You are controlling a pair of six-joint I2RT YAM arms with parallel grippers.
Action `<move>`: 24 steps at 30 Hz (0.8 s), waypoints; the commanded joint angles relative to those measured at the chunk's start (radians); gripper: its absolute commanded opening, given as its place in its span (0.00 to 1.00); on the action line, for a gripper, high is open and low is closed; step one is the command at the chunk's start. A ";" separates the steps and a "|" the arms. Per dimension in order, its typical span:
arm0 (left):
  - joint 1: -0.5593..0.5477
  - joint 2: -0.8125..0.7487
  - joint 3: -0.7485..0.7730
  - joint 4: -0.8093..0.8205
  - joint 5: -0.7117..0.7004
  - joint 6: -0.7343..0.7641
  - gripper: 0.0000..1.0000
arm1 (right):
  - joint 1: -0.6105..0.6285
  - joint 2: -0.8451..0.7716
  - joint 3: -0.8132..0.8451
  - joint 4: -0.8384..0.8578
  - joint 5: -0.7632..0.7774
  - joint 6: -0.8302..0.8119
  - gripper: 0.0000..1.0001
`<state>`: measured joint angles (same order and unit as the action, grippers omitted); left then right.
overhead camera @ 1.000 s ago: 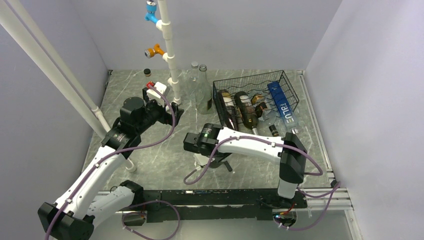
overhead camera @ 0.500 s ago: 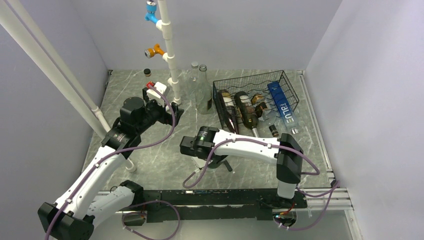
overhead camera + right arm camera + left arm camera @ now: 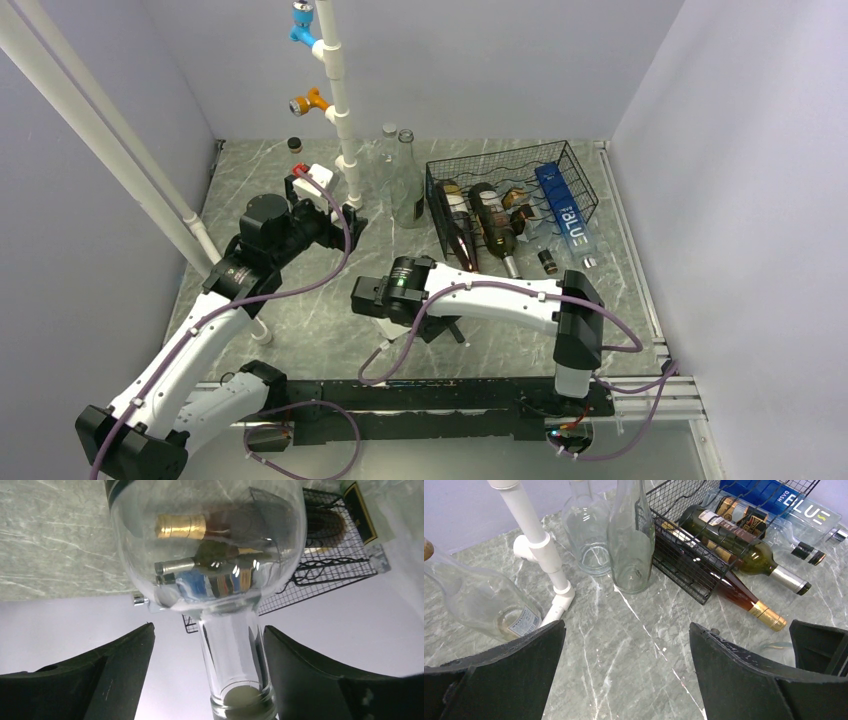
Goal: Take the wine bottle off the wine rack
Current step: Place the wine bottle at the center of the board.
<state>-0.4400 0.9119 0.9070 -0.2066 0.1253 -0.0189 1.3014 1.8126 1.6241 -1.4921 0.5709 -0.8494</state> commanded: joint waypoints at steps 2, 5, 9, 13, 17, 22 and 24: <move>0.004 -0.024 0.001 0.030 -0.011 0.007 0.99 | 0.023 -0.009 0.072 -0.010 0.016 0.003 0.87; 0.004 -0.025 0.000 0.030 -0.012 0.007 0.99 | 0.035 -0.009 0.090 -0.010 0.008 0.005 0.90; 0.004 -0.027 0.000 0.030 -0.015 0.007 0.99 | 0.049 -0.008 0.119 -0.010 0.002 0.010 0.92; 0.005 -0.028 -0.002 0.032 -0.019 0.007 0.99 | 0.057 -0.009 0.157 -0.009 -0.007 0.016 0.94; 0.004 -0.029 -0.004 0.033 -0.021 0.007 0.99 | 0.059 -0.013 0.207 -0.009 -0.029 0.020 0.97; 0.004 -0.029 -0.004 0.033 -0.025 0.007 0.99 | 0.060 -0.025 0.238 -0.009 -0.049 0.024 0.98; 0.004 -0.031 -0.004 0.033 -0.027 0.007 0.99 | 0.058 -0.037 0.239 -0.008 -0.054 0.028 0.98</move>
<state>-0.4400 0.9001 0.9062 -0.2066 0.1127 -0.0189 1.3560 1.8126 1.8256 -1.4918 0.5301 -0.8425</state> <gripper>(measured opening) 0.992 0.979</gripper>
